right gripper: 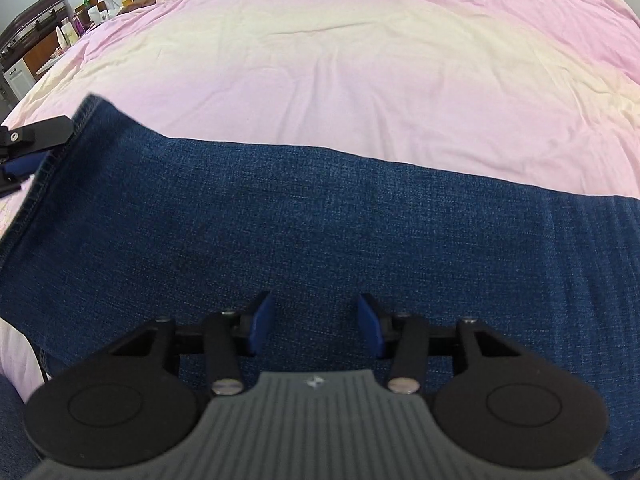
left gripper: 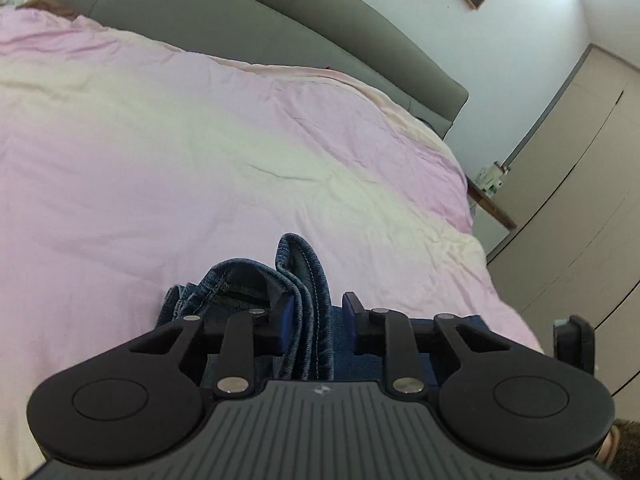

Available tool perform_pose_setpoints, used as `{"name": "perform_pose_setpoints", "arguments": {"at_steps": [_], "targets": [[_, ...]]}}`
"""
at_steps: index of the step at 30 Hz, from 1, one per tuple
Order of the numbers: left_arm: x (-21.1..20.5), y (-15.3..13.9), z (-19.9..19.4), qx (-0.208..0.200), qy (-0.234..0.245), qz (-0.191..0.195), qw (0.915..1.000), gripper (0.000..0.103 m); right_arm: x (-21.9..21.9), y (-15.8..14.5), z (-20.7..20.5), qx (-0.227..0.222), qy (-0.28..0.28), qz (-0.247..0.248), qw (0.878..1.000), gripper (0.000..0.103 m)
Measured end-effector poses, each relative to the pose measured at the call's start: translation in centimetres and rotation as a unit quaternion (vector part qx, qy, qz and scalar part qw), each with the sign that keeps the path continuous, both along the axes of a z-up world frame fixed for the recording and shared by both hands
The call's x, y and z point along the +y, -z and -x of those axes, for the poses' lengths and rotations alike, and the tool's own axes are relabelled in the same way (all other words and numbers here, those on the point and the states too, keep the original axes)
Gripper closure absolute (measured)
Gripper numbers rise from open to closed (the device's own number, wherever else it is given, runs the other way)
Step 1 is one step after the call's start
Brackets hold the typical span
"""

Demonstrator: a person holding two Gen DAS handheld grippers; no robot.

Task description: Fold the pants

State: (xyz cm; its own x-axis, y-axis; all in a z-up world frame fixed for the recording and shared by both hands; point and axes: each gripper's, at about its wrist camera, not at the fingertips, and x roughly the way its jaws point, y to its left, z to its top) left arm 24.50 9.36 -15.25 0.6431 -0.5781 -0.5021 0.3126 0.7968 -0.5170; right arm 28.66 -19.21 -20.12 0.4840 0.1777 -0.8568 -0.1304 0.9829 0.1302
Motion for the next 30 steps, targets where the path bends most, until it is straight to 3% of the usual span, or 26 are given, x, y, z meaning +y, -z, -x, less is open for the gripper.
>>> {"name": "perform_pose_setpoints", "arguments": {"at_steps": [3, 6, 10, 15, 20, 24, 26, 27, 30], "targets": [[0.4, 1.0, -0.9, 0.037, -0.03, -0.039, 0.9981, 0.074, -0.1, 0.0, 0.0, 0.0, 0.0, -0.001, 1.0, 0.058], [2.0, 2.9, -2.2, 0.097, -0.057, -0.045, 0.9926, 0.074, -0.3, 0.0, 0.1, -0.001, 0.0, -0.003, 1.0, 0.058], [3.9, 4.0, -2.5, 0.149, -0.075, -0.04, 0.9852, 0.04, -0.3, 0.0, 0.2, -0.001, 0.0, -0.004, 1.0, 0.058], [5.0, 4.0, -1.8, 0.177, -0.062, 0.017, 0.9821, 0.03, -0.6, -0.2, 0.2, -0.001, -0.006, -0.009, 1.0, 0.057], [4.0, 4.6, -3.8, 0.17, -0.068, 0.004, 0.983, 0.029, -3.8, -2.1, 0.8, -0.027, 0.01, -0.013, 1.0, 0.057], [3.3, 4.2, -5.7, 0.152, -0.067, -0.006, 0.9862, 0.031, -10.2, -3.7, 0.6, -0.033, 0.076, -0.001, 0.997, 0.057], [2.7, 4.0, -6.5, 0.15, -0.054, -0.02, 0.9871, 0.036, -14.4, -4.4, 0.2, -0.033, 0.124, 0.001, 0.992, 0.058], [2.5, 4.0, -6.9, 0.151, -0.047, -0.026, 0.9871, 0.045, -16.4, -4.6, -0.1, -0.033, 0.147, 0.002, 0.989, 0.058], [2.1, 4.1, -7.6, 0.156, -0.044, -0.041, 0.986, 0.051, -21.7, -5.1, -1.7, -0.028, 0.199, 0.0, 0.98, 0.057]]}}
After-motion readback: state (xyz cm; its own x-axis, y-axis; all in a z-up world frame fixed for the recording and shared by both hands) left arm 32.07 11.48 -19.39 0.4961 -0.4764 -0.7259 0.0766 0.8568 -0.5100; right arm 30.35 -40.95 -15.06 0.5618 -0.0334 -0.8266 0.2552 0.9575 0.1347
